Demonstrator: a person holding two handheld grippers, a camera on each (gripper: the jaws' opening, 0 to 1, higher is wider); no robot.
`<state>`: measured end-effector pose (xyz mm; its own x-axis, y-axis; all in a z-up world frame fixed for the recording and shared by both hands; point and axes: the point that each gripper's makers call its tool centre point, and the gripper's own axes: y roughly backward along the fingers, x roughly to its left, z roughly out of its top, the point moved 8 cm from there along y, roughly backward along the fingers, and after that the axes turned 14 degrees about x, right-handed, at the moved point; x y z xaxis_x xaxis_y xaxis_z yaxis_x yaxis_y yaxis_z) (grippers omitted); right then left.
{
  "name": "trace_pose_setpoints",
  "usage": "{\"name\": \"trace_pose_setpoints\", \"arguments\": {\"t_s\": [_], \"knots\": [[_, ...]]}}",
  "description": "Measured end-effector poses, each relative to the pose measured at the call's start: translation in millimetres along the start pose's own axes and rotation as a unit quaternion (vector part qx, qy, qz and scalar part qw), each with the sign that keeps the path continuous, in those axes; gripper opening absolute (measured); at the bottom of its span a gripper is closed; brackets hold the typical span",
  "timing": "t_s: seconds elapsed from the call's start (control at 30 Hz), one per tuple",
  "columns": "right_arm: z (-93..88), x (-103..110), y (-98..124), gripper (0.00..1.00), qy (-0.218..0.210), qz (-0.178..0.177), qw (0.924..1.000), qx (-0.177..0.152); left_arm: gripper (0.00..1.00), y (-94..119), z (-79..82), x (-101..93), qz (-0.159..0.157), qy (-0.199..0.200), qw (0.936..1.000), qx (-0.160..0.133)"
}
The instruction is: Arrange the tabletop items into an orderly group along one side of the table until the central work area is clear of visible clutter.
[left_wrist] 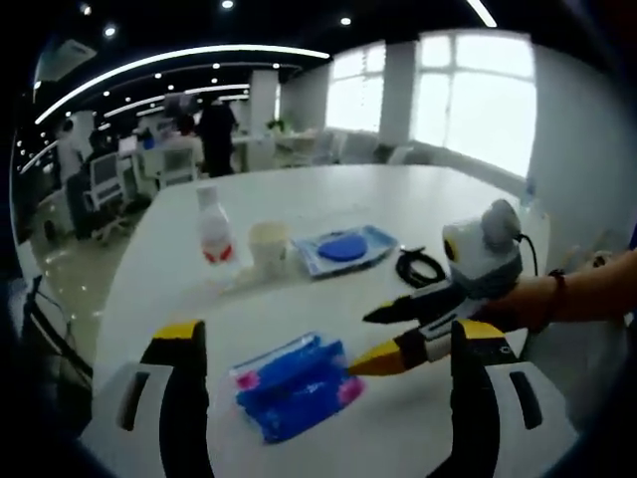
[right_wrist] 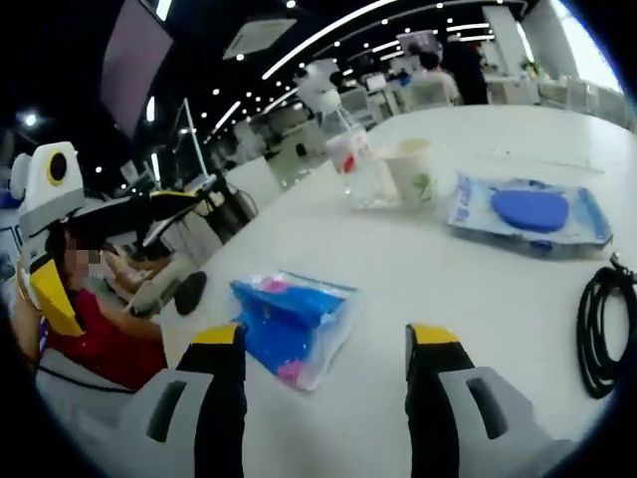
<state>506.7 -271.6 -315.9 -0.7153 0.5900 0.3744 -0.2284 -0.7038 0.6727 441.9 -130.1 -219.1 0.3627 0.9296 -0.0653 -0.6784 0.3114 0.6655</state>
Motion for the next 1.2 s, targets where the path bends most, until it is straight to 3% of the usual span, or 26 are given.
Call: {"name": "trace_pose_setpoints", "arguments": {"t_s": [0.5, 0.7, 0.83, 0.93, 1.2], "knots": [[-11.0, 4.2, -17.4, 0.39, -0.027, -0.005, 0.9994, 0.020, 0.97, 1.4, -10.0, 8.4, 0.019, 0.017, 0.9996, 0.014], [-14.5, 0.8, -17.9, 0.11, -0.049, -0.009, 0.9982, 0.035, 0.96, -0.9, -12.5, 8.0, 0.021, 0.019, 0.9994, 0.018], [-13.3, -1.1, -17.3, 0.10, -0.068, -0.009, 0.9970, 0.034, 0.95, -1.3, -13.3, 8.9, 0.022, 0.023, 0.9993, 0.019], [-13.4, -2.8, -15.6, 0.03, -0.079, -0.013, 0.9962, 0.035, 0.94, -0.8, -15.6, 12.1, 0.038, 0.017, 0.9987, 0.031], [-14.5, -2.9, -11.7, 0.01, -0.093, -0.014, 0.9949, 0.036, 0.91, 1.9, -22.5, 18.6, 0.049, 0.038, 0.9975, 0.036]]}}
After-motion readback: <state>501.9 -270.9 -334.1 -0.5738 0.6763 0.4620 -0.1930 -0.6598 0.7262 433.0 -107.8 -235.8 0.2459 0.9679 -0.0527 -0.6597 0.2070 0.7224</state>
